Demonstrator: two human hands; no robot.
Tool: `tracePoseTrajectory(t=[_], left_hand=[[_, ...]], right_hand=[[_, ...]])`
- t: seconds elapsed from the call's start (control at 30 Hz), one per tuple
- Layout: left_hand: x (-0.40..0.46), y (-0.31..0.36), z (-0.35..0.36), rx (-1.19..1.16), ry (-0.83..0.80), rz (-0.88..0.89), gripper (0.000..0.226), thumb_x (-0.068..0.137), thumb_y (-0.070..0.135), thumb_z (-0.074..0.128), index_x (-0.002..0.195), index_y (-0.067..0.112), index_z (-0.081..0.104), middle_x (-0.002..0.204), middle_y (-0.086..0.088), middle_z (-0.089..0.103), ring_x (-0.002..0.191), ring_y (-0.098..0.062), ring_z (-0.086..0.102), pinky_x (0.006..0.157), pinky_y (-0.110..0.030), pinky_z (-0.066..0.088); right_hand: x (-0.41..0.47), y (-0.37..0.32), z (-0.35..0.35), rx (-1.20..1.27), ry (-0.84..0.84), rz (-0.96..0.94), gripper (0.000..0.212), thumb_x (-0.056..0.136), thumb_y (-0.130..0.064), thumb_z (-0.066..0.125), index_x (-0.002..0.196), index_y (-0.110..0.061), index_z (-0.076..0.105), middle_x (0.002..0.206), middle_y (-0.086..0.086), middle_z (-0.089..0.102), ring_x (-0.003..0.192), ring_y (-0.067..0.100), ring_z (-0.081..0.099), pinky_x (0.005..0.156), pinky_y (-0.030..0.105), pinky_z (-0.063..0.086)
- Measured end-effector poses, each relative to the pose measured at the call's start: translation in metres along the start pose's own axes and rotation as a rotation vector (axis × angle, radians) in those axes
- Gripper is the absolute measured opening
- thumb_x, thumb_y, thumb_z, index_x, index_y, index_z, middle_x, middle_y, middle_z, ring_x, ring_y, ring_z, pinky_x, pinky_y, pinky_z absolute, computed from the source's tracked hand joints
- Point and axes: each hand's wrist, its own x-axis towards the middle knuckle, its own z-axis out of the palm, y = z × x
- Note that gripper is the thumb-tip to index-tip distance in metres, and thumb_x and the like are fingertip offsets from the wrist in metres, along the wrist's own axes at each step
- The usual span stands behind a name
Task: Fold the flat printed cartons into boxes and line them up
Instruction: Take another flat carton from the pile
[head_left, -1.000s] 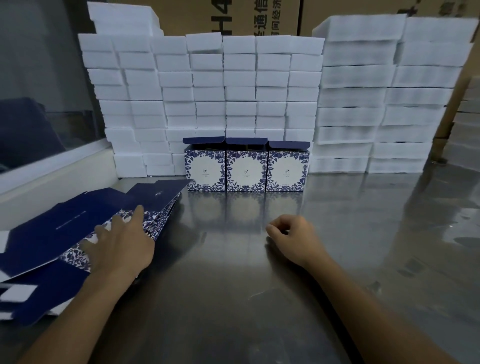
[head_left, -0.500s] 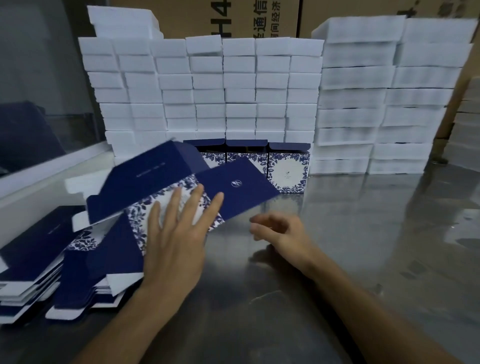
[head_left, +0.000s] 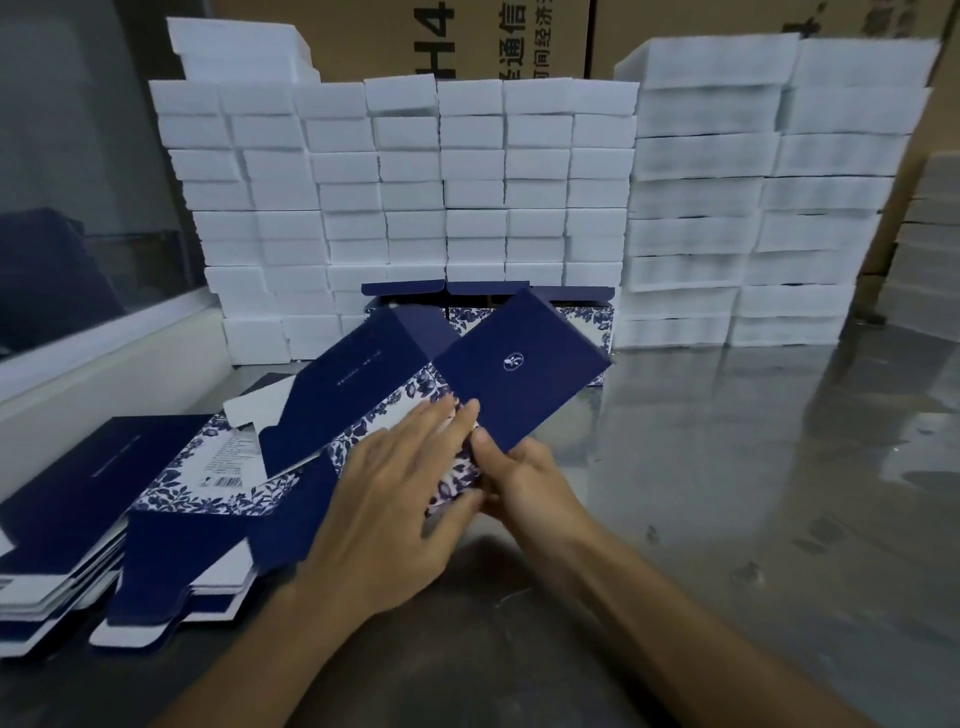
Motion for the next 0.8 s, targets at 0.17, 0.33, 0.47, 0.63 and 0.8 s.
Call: tracePoseTrajectory(t=[0.17,0.33,0.47,0.63,0.8], left_hand=[[0.001,-0.028,-0.007,0.095,0.169,-0.205,0.058,0.092,0.048,0.04,0.137,0.013,0.052,0.143,-0.009,0.049,0.129,-0.027,0.047,0.099,-0.048,0.034],[-0.005,-0.047,-0.014,-0.039,0.2,-0.446,0.066,0.084,0.052,0.046,0.139,0.015,0.047,0.144,-0.008,0.046,0.131,-0.028,0.042,0.104,-0.055,0.032],[-0.006,-0.044,-0.012,-0.302,0.127,-0.535,0.072,0.083,0.025,0.069,0.147,0.026,0.037,0.132,-0.001,0.058,0.114,-0.026,0.056,0.101,-0.05,0.044],[-0.003,-0.035,-0.005,-0.391,0.092,-0.5,0.081,0.082,0.007,0.074,0.148,0.035,0.037,0.134,0.015,0.052,0.114,-0.002,0.053,0.099,-0.025,0.045],[-0.001,-0.031,0.002,-0.551,0.117,-0.489,0.069,0.084,0.004,0.072,0.137,0.041,0.047,0.098,0.023,0.064,0.083,0.013,0.062,0.068,-0.004,0.048]], right_hand=[[0.012,-0.012,-0.024,-0.067,0.342,-0.138,0.016,0.106,-0.027,0.046,0.111,-0.023,0.06,0.103,-0.005,0.077,0.096,0.015,0.074,0.08,0.03,0.06],[0.019,-0.019,-0.054,-0.042,0.568,-0.2,0.022,0.105,-0.03,0.05,0.101,-0.016,0.066,0.084,-0.008,0.077,0.074,0.006,0.073,0.058,0.021,0.054],[0.021,-0.016,-0.072,-0.011,0.695,-0.159,0.027,0.104,-0.032,0.053,0.088,-0.014,0.066,0.068,-0.009,0.072,0.06,0.004,0.066,0.055,0.021,0.05],[0.018,-0.02,-0.077,-0.013,0.721,-0.183,0.035,0.107,-0.037,0.044,0.083,-0.019,0.062,0.063,-0.014,0.067,0.058,0.002,0.062,0.054,0.019,0.049],[0.015,-0.027,-0.057,-0.078,0.52,-0.326,0.032,0.109,-0.039,0.036,0.112,-0.014,0.055,0.092,-0.014,0.073,0.086,0.002,0.07,0.074,0.025,0.058]])
